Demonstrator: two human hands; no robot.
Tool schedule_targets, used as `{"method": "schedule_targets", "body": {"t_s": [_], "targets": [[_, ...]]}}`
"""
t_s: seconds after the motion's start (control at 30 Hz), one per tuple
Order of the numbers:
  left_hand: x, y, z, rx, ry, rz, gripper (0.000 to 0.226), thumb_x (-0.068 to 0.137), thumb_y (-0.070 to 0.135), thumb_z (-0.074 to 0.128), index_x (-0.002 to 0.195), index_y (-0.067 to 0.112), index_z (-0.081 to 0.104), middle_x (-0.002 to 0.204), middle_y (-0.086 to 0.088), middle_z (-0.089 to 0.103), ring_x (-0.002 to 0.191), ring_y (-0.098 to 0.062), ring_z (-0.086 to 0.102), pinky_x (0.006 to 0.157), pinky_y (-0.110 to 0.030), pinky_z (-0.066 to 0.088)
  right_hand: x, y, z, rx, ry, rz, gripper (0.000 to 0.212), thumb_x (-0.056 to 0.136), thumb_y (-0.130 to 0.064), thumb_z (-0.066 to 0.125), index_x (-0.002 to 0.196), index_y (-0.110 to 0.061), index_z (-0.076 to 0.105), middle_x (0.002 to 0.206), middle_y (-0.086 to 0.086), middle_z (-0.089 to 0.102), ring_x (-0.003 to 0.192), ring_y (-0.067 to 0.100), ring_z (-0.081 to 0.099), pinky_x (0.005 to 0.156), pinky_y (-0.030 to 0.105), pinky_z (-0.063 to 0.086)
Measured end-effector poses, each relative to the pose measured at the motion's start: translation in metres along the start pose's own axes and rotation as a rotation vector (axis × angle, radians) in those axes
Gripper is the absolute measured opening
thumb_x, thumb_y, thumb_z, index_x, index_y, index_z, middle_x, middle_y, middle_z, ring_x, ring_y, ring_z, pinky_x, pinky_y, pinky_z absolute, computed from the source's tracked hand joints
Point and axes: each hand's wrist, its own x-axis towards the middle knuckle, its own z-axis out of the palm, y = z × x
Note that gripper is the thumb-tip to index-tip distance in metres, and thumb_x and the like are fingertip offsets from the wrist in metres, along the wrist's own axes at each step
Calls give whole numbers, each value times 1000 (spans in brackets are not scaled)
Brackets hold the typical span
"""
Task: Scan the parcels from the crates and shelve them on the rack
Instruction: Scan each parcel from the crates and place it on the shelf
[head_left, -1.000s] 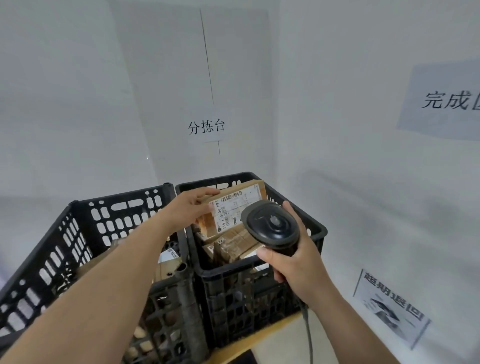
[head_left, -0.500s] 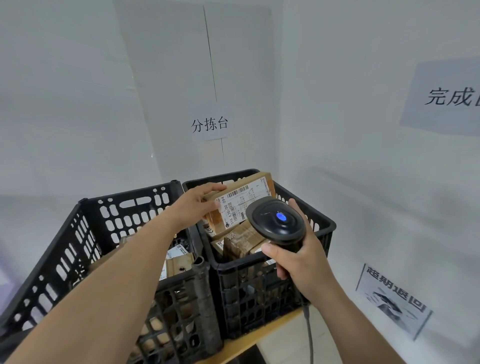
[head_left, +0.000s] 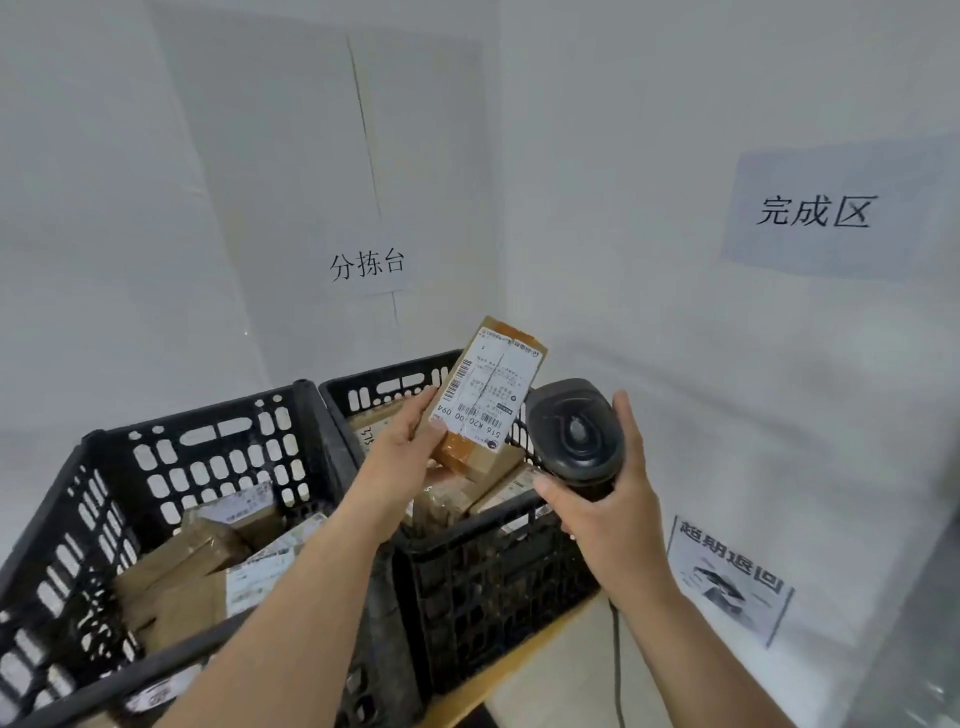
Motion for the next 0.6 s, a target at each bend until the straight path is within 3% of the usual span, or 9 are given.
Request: {"method": "schedule_targets", "body": {"t_s": [0.07,0.13,0.2,0.27,0.33,0.4,0.5,0.53,0.6], "targets": [[-7,-4,19,-89,-25,-11,41,103,20,42,142,31,42,116,5,70,100,-13,69,83,-36,58,-4,-1,-5,-42,61,-10,108,76,-19,85,143,-59,10,114,-39,46,98,-34,44,91,-2,38],[-14,-6,37,-141,-73,-16,40,103,22,41,142,31,42,117,5,69,104,-15,67,89,-39,57,-9,-3,-12,-81,111,4,108,75,-17,84,139,-59,8,111,-41,45,93,-38,41,80,-10,30],[-23,-5,56,-169,-138,-21,39,103,24,42,141,32,42,116,4,69,105,-15,67,89,-38,56,-17,-2,-21,-122,158,16,109,75,-20,85,138,-62,8,106,-45,47,97,-37,42,84,-6,36],[-31,-4,75,-176,-219,-6,38,103,24,42,141,31,43,117,2,69,104,-14,67,87,-35,57,-27,-2,-32,-162,210,35,110,74,-22,86,138,-67,9,103,-50,52,108,-25,49,94,18,52],[-39,-4,95,-164,-308,17,38,104,26,40,142,31,42,120,3,67,106,-13,66,90,-35,56,-38,-4,-46,-190,280,66,108,74,-19,85,134,-70,10,103,-52,52,109,-15,55,97,40,54],[-47,-6,112,-140,-400,34,39,103,29,41,142,34,41,125,6,64,111,-12,64,94,-37,54,-48,-4,-64,-220,363,70,107,75,-13,83,134,-66,11,100,-58,48,102,-27,50,97,36,53],[-61,-10,134,-93,-574,80,44,101,25,47,141,40,38,123,14,65,110,-7,63,92,-30,54,-66,-6,-94,-257,466,75,105,77,-6,81,137,-57,13,95,-66,40,96,-36,43,85,1,40],[-66,-11,140,-70,-625,97,48,99,21,51,139,43,37,119,19,65,108,-3,63,90,-26,54,-73,-7,-104,-270,492,78,104,77,-3,81,137,-55,14,95,-65,41,96,-36,43,82,-4,37],[-78,-11,151,19,-697,152,59,95,14,56,138,48,35,114,29,64,105,6,61,86,-13,51,-86,-12,-121,-295,534,79,105,76,-2,81,134,-60,14,103,-58,46,103,-28,48,88,4,44]]}}
